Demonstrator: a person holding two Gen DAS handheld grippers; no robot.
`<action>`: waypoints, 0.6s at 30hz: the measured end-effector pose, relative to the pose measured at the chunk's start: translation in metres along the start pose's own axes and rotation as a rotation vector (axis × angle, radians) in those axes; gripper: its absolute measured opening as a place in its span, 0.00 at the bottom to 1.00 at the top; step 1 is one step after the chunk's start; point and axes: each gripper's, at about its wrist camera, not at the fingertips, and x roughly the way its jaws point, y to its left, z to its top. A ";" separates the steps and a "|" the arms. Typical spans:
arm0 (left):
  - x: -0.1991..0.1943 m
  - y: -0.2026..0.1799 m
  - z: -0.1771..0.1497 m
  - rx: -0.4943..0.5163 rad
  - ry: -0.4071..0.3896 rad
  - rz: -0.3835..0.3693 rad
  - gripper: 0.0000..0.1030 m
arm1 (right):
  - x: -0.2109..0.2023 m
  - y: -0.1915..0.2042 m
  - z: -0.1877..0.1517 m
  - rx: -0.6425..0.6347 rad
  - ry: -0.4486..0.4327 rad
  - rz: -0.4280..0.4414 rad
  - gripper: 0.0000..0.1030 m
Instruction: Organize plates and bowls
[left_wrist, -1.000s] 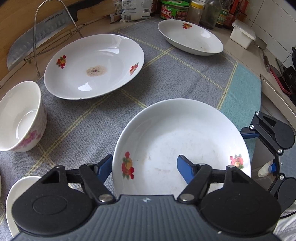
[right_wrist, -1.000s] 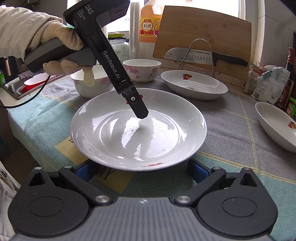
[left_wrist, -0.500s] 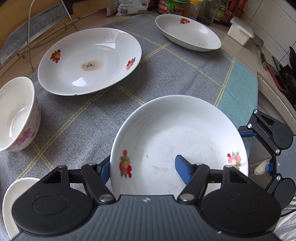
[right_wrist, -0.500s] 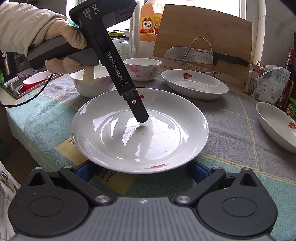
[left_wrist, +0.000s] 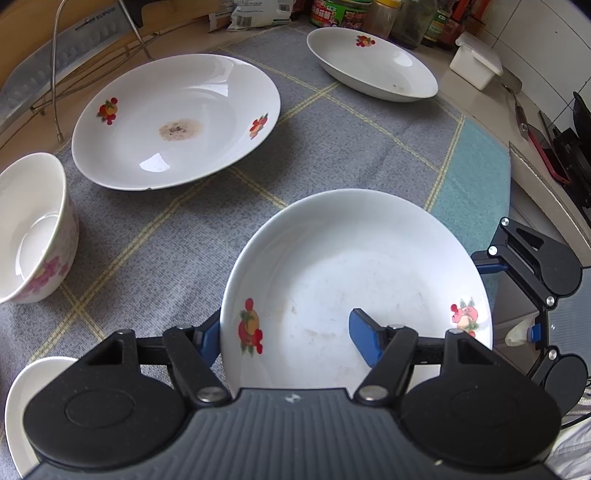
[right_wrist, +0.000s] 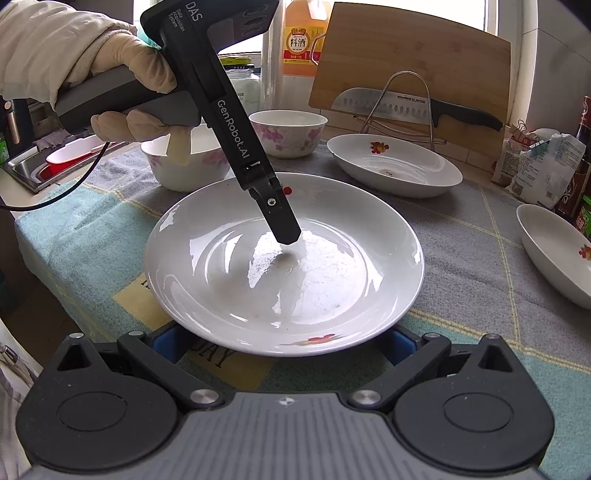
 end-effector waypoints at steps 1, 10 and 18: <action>0.000 0.000 0.000 0.001 0.000 -0.001 0.66 | 0.000 0.000 0.000 -0.001 0.003 0.000 1.00; 0.000 0.001 0.000 0.008 0.000 -0.005 0.65 | 0.002 -0.001 0.005 -0.003 0.033 0.003 1.00; -0.001 0.003 0.002 0.000 0.005 -0.014 0.64 | 0.003 -0.002 0.007 -0.007 0.054 0.007 1.00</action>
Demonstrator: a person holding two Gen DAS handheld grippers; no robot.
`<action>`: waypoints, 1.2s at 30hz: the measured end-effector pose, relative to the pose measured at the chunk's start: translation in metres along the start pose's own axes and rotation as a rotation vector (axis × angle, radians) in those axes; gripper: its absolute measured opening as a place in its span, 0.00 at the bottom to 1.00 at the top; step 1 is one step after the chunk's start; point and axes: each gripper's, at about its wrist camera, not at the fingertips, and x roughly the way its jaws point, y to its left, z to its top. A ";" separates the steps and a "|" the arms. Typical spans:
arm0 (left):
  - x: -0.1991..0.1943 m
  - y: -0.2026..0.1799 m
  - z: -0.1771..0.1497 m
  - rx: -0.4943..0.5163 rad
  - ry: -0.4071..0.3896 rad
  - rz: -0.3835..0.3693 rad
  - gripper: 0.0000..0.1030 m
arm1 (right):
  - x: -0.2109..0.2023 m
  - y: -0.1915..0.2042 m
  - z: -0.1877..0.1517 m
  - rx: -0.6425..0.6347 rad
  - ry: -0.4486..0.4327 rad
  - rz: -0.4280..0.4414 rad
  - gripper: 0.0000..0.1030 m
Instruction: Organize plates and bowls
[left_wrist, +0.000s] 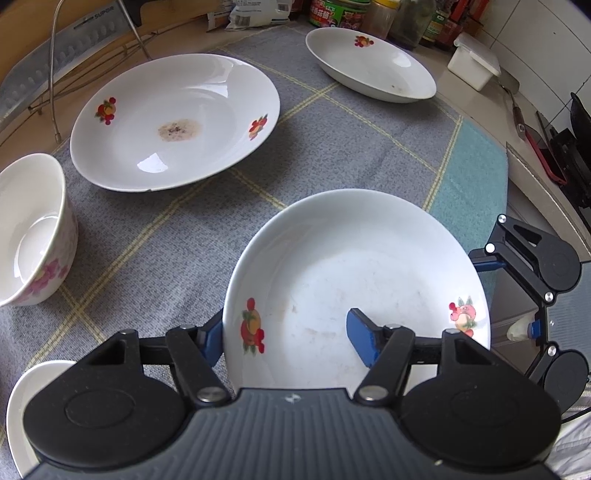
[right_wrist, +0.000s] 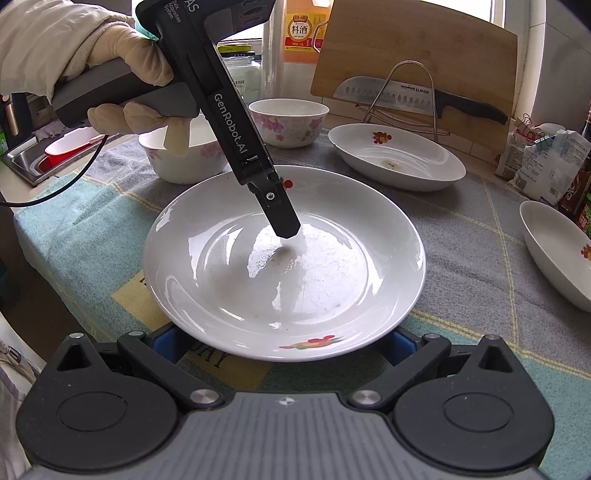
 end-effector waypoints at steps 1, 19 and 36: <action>0.000 0.000 0.000 -0.001 0.000 -0.001 0.64 | 0.000 0.000 0.000 0.000 0.002 0.001 1.00; -0.004 -0.010 0.022 -0.053 -0.019 -0.019 0.64 | -0.009 -0.027 0.005 -0.040 0.022 0.029 1.00; 0.005 -0.029 0.068 -0.102 -0.067 -0.006 0.64 | -0.029 -0.086 0.013 -0.106 0.033 0.054 1.00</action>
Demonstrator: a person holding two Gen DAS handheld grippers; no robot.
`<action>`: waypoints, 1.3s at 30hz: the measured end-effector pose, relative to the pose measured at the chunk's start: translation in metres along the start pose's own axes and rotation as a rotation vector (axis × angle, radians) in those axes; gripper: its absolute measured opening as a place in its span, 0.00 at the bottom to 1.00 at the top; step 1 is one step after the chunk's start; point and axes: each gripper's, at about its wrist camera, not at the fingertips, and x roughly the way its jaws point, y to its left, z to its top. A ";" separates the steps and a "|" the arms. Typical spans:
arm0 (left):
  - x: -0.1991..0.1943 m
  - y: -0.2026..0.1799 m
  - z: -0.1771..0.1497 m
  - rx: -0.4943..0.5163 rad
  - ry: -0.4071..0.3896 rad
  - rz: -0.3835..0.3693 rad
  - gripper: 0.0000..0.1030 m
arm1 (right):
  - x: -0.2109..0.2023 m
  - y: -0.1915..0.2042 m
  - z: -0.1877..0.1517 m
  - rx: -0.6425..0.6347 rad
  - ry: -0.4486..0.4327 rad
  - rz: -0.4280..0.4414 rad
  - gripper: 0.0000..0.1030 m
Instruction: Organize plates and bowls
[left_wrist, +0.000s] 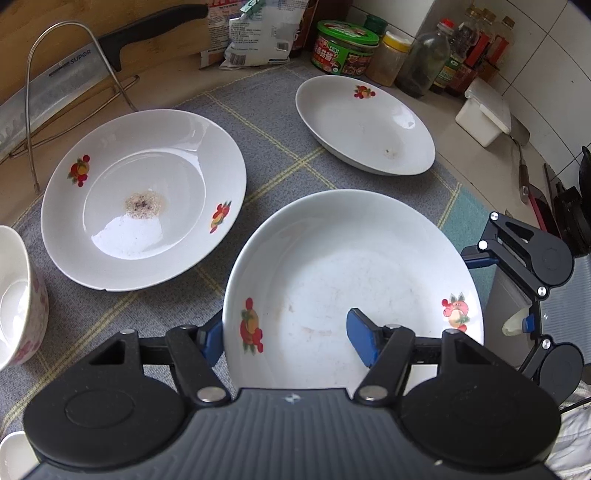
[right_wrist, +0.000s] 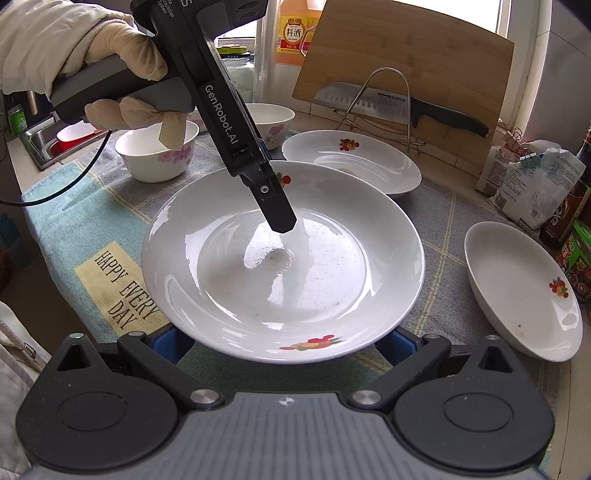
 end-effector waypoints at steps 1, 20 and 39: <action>0.001 -0.002 0.004 -0.003 -0.003 0.001 0.64 | -0.001 -0.005 0.000 -0.002 0.000 0.002 1.00; 0.024 -0.028 0.076 0.017 -0.020 0.016 0.64 | -0.014 -0.083 -0.004 0.001 -0.018 -0.004 1.00; 0.060 -0.051 0.138 0.043 -0.018 0.013 0.64 | -0.027 -0.151 -0.018 0.059 -0.042 -0.027 1.00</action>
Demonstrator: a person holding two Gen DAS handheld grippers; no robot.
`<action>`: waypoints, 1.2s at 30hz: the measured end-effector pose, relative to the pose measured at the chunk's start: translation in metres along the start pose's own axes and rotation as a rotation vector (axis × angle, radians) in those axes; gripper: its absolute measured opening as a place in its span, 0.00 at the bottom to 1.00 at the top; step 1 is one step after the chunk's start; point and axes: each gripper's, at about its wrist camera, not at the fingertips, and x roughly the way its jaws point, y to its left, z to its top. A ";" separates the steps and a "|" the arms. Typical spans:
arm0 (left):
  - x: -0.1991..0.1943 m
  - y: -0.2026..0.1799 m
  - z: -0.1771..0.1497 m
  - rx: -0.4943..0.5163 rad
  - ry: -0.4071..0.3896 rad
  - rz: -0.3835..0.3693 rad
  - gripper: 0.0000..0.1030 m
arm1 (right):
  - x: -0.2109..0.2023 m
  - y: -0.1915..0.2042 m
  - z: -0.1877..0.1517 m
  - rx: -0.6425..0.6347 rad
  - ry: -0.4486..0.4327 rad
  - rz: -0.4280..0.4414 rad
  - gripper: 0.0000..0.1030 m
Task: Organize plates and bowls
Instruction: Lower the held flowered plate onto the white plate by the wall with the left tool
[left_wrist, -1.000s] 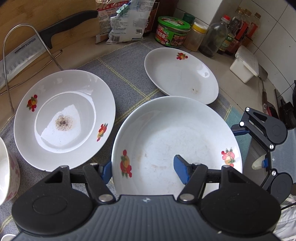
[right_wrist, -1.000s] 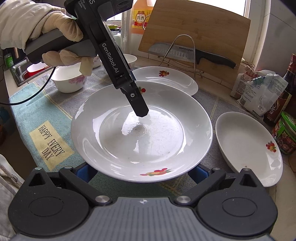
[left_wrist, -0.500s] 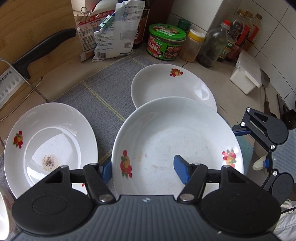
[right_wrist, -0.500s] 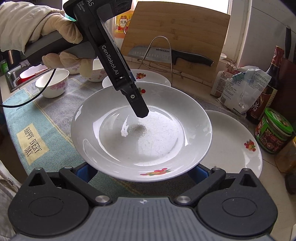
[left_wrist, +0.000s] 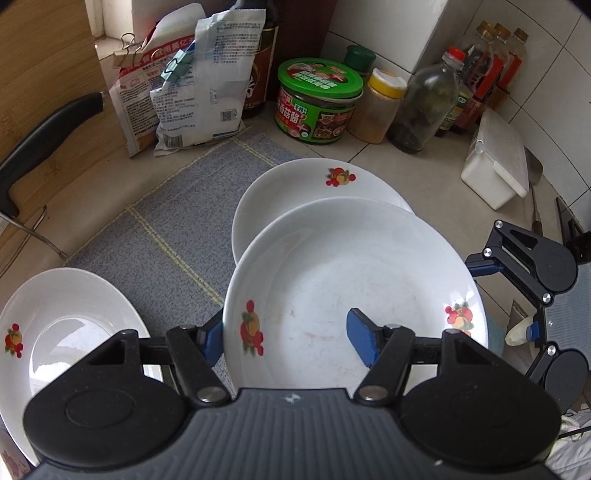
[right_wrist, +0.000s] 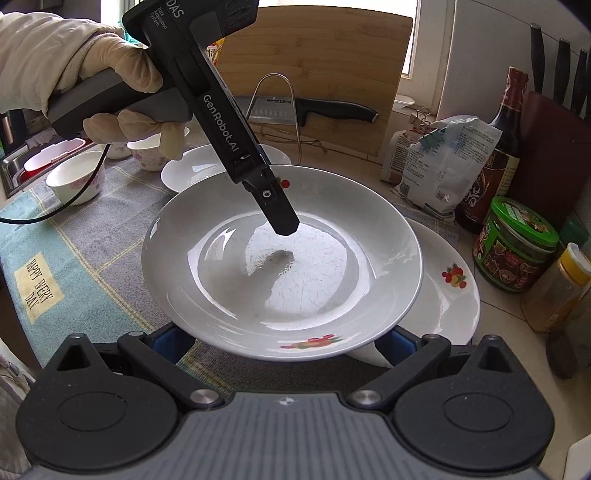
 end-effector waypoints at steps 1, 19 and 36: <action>0.002 -0.001 0.002 0.002 0.002 -0.001 0.64 | 0.000 -0.004 -0.001 0.003 0.000 -0.002 1.00; 0.037 -0.013 0.034 0.035 0.038 -0.019 0.64 | 0.000 -0.042 -0.013 0.058 0.013 -0.032 1.00; 0.058 -0.017 0.047 0.059 0.064 -0.027 0.64 | -0.002 -0.054 -0.019 0.106 0.031 -0.058 1.00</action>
